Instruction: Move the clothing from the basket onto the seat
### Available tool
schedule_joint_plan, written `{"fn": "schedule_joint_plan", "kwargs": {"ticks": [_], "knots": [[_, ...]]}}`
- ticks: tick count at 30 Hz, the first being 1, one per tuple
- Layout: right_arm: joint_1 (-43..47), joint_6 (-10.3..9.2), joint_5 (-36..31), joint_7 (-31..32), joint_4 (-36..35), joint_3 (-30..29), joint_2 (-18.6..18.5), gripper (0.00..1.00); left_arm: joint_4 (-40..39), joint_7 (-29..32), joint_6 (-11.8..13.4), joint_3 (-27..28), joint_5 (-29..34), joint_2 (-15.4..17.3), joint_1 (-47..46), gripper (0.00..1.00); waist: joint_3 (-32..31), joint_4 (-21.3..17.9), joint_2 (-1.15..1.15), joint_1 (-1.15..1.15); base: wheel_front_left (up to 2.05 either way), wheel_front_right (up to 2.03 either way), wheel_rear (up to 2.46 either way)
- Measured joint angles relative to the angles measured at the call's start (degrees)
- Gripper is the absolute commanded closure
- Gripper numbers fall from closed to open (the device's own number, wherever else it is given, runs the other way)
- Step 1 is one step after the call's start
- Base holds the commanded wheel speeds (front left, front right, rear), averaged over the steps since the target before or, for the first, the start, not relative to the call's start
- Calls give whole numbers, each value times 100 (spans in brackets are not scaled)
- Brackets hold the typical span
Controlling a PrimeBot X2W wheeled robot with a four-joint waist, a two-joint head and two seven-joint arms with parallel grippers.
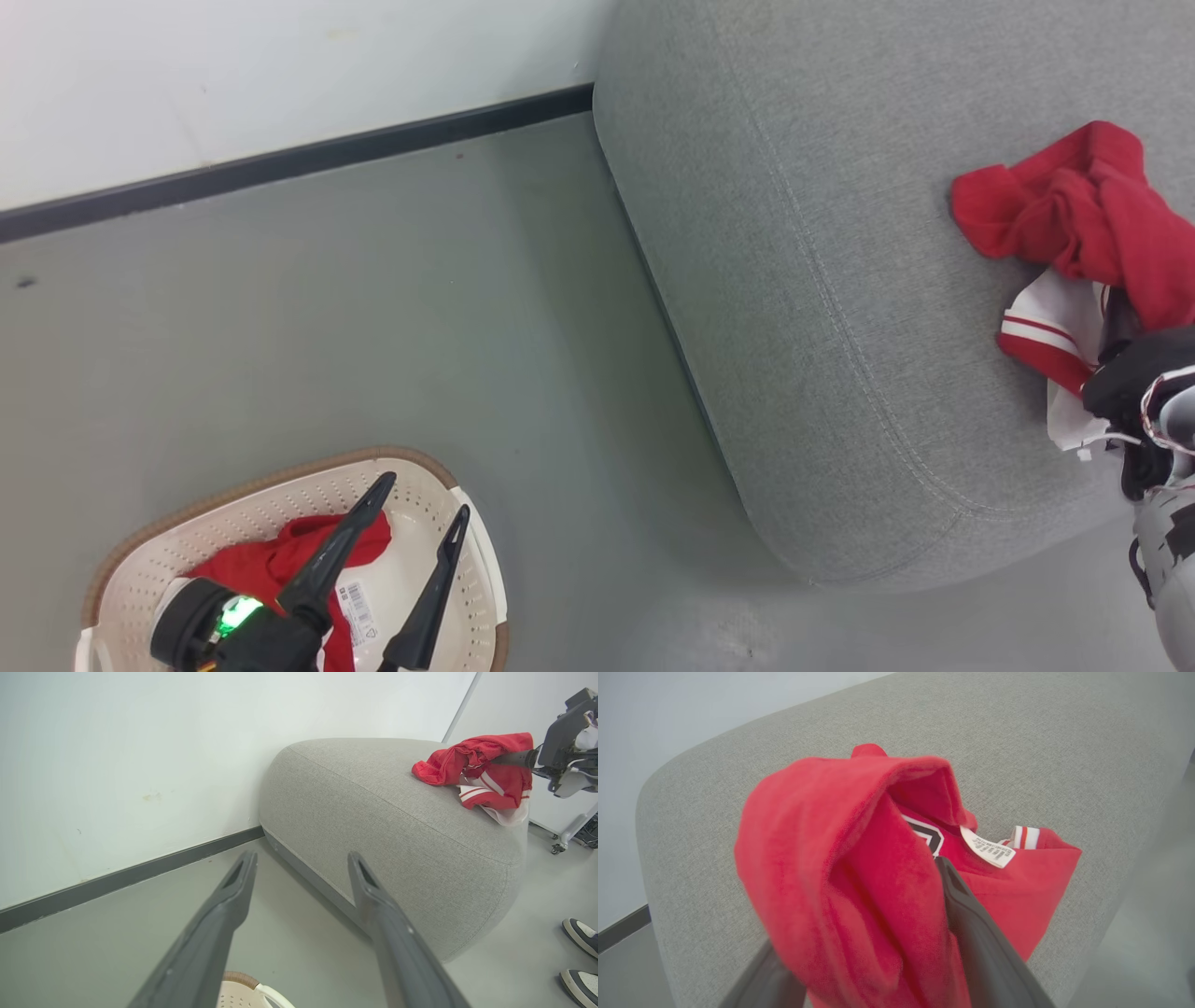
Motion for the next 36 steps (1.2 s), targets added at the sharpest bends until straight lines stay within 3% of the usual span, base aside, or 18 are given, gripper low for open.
{"fn": "schedule_joint_plan", "kwargs": {"ticks": [11,18,23,31,32,36], "knots": [[714,-10,-364,-285,-441,324,59,0,259,0,0,12,-51,-436,-2,0,-435,-80,0,0,0,0,0],[1222,-60,-393,-513,-1134,346,74,0,442,0,0,78,-78,-656,0,0,-762,-135,0,0,0,0,0],[1673,-42,-417,-669,-2186,349,67,0,602,0,0,169,-100,-845,11,0,-1083,-177,0,0,0,0,0],[2426,208,-294,-723,-4002,410,14,0,788,0,0,269,-96,-1124,20,0,-1558,-172,-1,0,0,0,0],[2630,253,-175,-725,-4513,444,10,0,818,0,0,288,-86,-1173,20,0,-1671,-140,-1,0,0,0,0],[2931,256,155,-725,-5167,557,21,0,871,0,52,419,-80,-1243,21,0,-1810,-42,-1,-1,0,0,0]]}}
